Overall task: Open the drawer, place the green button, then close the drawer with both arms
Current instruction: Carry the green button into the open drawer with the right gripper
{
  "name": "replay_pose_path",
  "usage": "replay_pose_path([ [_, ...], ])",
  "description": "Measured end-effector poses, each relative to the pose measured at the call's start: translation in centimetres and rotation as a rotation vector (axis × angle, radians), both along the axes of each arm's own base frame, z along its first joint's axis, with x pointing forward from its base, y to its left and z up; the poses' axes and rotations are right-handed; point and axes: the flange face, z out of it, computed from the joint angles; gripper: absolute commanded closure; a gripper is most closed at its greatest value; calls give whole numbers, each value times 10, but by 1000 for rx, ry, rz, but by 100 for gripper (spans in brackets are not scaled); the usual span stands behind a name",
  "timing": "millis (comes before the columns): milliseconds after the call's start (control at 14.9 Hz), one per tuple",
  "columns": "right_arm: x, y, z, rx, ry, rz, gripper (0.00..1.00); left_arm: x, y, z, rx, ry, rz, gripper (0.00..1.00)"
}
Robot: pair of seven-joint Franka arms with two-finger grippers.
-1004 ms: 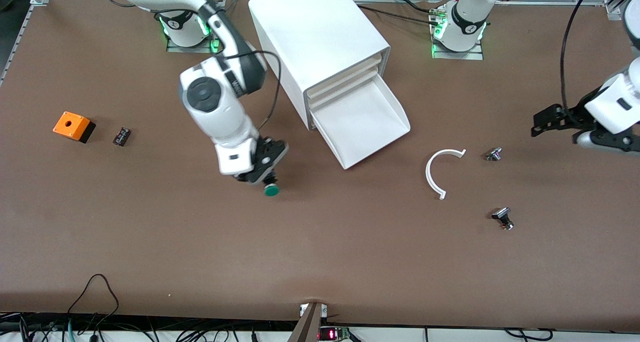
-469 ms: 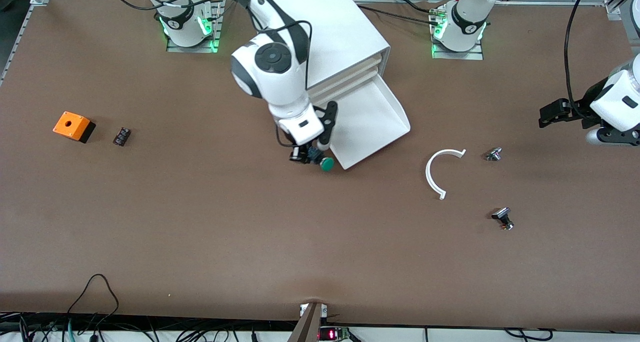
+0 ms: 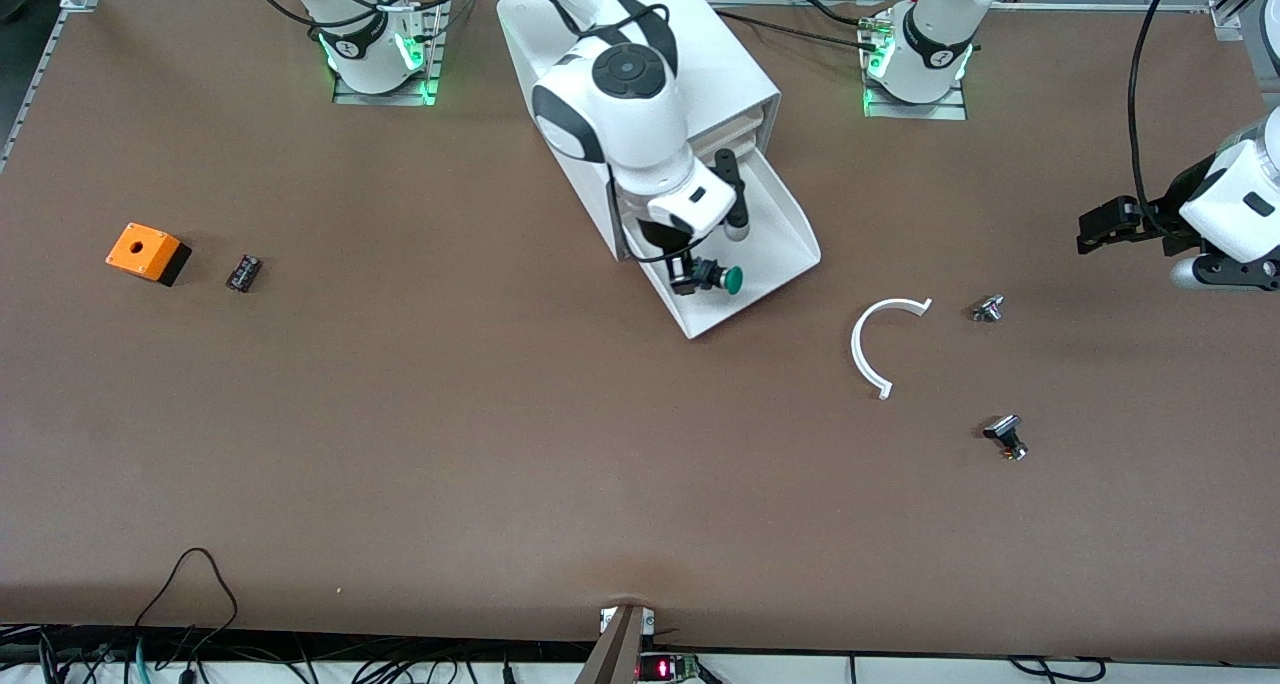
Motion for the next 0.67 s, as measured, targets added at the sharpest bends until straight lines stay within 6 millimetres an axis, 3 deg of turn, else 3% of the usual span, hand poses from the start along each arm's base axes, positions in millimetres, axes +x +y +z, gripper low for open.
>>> replay_pose_path([
  [268, -10, 8, -9, -67, -18, 151, 84, 0, 0, 0, 0, -1, 0, 0],
  [669, -35, 16, -42, -225, 0, 296, 84, 0, 0, 0, 0, -1, 0, 0],
])
